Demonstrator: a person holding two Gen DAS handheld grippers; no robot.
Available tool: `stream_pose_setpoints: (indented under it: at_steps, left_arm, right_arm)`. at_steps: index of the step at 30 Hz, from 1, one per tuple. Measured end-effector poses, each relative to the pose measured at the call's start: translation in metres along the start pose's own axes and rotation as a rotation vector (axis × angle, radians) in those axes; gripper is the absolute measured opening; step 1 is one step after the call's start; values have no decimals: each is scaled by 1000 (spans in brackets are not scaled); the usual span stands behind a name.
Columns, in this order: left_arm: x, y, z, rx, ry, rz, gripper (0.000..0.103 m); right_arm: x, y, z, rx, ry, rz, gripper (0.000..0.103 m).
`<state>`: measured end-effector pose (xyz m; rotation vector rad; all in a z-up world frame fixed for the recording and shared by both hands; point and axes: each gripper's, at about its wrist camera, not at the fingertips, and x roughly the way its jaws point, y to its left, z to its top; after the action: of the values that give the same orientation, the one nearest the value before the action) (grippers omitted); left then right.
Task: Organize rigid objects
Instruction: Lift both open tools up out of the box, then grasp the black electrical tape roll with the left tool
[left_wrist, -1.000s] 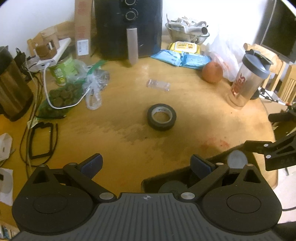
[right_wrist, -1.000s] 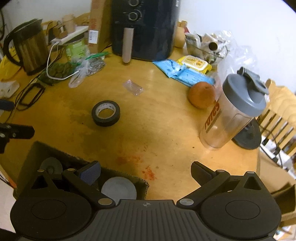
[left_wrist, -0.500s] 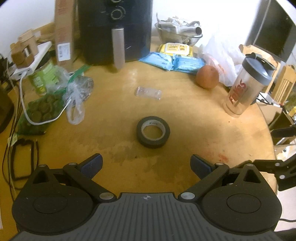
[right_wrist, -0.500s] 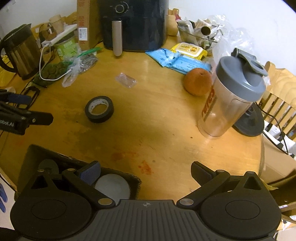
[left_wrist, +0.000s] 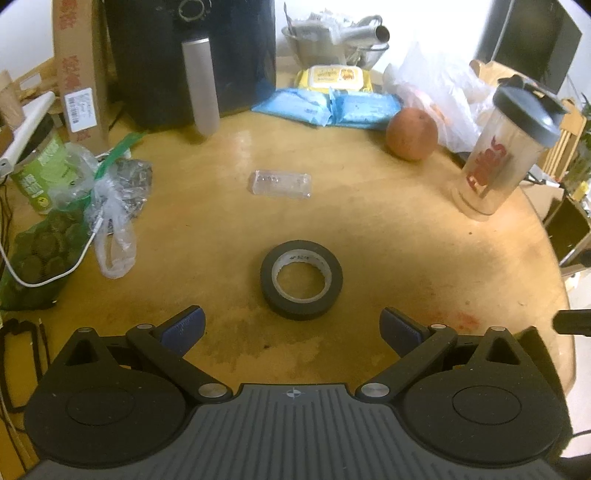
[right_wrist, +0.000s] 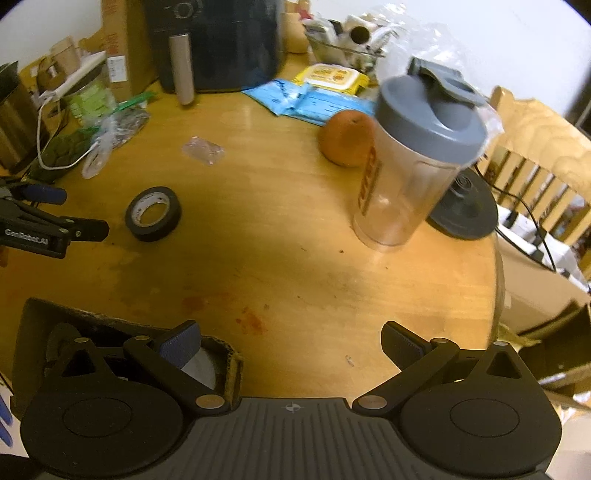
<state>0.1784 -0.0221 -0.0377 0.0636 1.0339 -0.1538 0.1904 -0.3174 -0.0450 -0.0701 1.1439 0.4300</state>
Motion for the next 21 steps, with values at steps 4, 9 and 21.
stream_pose_setpoints:
  at_steps: [4,9,21]
  left_arm:
    - [15,1,5,12,22,-7,103]
    - [32,-3,13,33,37,-9,103]
    - [76,-11,28,69,79,9,102]
  right_arm:
    - [0,-6,-2,29,11,1,103]
    - [0,-10,-3,50,20,-9,103]
    - [0,-18,-7,93,35,-31,103]
